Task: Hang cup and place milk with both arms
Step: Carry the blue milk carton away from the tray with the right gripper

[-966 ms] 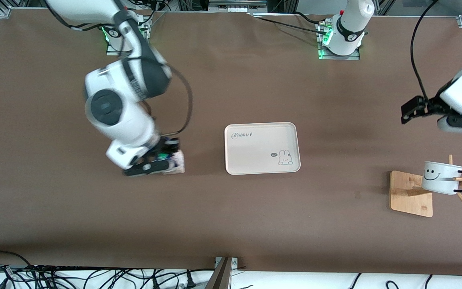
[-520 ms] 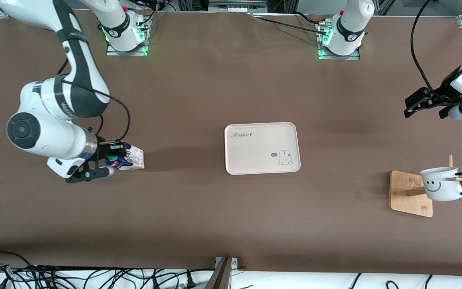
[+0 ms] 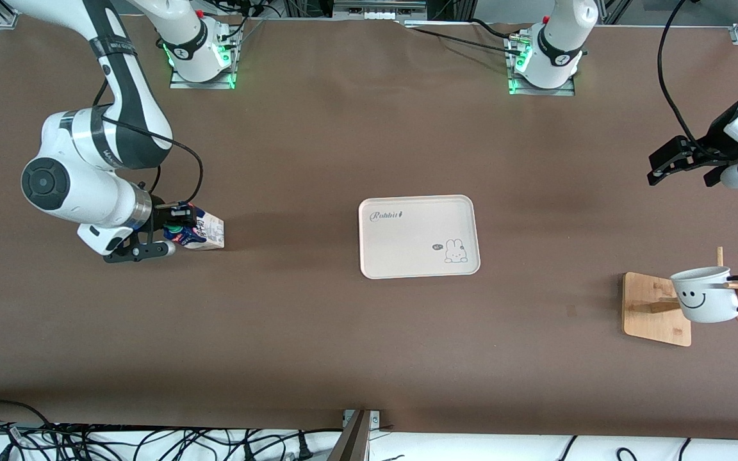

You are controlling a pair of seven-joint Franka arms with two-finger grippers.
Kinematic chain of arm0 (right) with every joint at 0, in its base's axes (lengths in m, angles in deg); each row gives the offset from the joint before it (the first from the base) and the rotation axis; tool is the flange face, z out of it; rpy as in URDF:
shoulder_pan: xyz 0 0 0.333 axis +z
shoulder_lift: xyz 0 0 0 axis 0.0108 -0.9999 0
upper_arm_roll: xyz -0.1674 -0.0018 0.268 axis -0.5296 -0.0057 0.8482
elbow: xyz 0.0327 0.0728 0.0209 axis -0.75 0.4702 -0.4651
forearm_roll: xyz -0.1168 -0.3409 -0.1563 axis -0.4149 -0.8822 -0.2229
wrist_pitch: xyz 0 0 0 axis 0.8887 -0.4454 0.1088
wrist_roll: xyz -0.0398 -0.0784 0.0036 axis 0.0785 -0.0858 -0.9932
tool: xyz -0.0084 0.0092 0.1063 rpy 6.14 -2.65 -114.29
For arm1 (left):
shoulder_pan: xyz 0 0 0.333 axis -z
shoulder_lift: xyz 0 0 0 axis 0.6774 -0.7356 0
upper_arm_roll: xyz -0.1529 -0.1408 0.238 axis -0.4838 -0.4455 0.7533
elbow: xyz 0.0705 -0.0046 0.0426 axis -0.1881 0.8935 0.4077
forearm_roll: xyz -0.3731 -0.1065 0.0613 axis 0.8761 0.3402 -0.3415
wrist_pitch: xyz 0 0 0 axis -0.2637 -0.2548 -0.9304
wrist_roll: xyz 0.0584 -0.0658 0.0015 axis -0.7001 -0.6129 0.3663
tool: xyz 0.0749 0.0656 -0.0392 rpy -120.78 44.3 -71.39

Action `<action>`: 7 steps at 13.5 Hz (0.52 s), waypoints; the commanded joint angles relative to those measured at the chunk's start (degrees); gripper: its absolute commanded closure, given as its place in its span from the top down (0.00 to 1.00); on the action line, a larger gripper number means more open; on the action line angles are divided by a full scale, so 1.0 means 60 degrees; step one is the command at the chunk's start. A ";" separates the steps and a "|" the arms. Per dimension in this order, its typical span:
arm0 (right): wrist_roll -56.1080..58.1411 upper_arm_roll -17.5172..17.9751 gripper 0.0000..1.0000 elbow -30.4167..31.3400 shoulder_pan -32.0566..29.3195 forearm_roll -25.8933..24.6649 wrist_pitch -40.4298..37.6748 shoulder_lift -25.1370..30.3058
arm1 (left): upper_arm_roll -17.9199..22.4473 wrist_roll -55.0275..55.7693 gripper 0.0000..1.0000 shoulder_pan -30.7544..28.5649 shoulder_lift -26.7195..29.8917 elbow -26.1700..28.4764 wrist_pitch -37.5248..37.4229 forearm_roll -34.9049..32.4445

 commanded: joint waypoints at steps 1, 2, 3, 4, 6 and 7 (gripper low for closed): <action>0.0016 -0.0080 0.60 0.0364 -0.0012 0.0158 0.0277 0.0179 | -0.0088 0.0017 1.00 -0.0022 -0.0005 -0.0207 -0.0282 -0.0280; 0.0015 -0.0080 0.63 0.0364 -0.0012 0.0158 0.0394 0.0092 | -0.0205 -0.0026 1.00 -0.0022 -0.0004 -0.0222 -0.0369 -0.0341; 0.0001 -0.0080 0.67 0.0364 -0.0012 0.0158 0.0555 -0.0040 | -0.0220 -0.0099 1.00 -0.0036 0.0010 -0.0294 -0.0501 -0.0342; -0.0014 -0.0080 0.76 0.0349 -0.0027 0.0143 0.0672 -0.0128 | -0.0191 -0.0143 1.00 -0.0036 -0.0019 -0.0426 -0.0777 -0.0342; -0.0058 -0.0080 1.00 0.0247 -0.0027 0.0143 0.0557 -0.0085 | -0.0191 -0.0173 1.00 -0.0051 -0.0019 -0.0456 -0.0824 -0.0327; -0.0043 -0.0080 1.00 0.0159 -0.0027 0.0143 0.0542 -0.0027 | -0.0191 -0.0173 1.00 -0.0065 -0.0019 -0.0471 -0.0824 -0.0327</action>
